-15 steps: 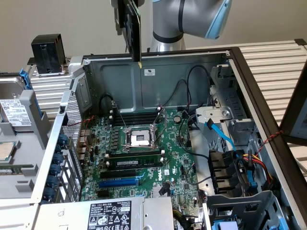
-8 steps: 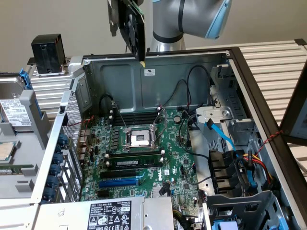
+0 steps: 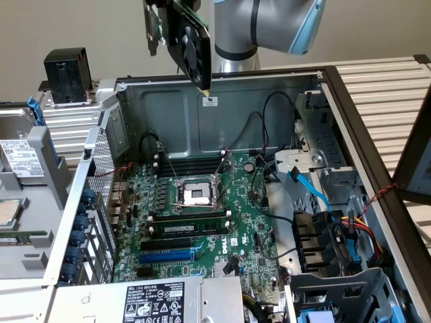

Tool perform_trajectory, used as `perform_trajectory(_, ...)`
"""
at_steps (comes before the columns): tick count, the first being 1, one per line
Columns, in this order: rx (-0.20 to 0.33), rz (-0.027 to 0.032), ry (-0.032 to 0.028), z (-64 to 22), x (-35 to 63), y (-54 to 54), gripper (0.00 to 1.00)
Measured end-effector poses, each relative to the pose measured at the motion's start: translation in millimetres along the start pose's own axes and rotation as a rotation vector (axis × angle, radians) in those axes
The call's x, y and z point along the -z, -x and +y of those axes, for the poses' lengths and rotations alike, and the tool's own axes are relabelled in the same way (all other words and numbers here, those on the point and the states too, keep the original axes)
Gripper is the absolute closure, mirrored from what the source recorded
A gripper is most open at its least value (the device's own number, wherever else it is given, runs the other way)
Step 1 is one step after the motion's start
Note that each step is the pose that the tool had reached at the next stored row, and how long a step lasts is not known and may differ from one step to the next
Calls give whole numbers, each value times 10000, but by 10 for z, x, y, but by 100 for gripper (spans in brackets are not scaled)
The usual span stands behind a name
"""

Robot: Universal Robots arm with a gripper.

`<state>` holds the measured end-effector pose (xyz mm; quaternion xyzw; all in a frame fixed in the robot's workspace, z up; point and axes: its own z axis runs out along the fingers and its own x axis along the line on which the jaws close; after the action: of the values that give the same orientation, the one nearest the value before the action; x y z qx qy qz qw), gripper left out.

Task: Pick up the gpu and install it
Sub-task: 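Insert the gpu into the slot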

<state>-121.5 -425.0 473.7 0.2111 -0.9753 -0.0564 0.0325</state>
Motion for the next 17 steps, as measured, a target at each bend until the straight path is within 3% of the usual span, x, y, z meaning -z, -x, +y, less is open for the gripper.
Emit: perform_trajectory(17, 3048, 381, -123, -30, -237, 11, 71)
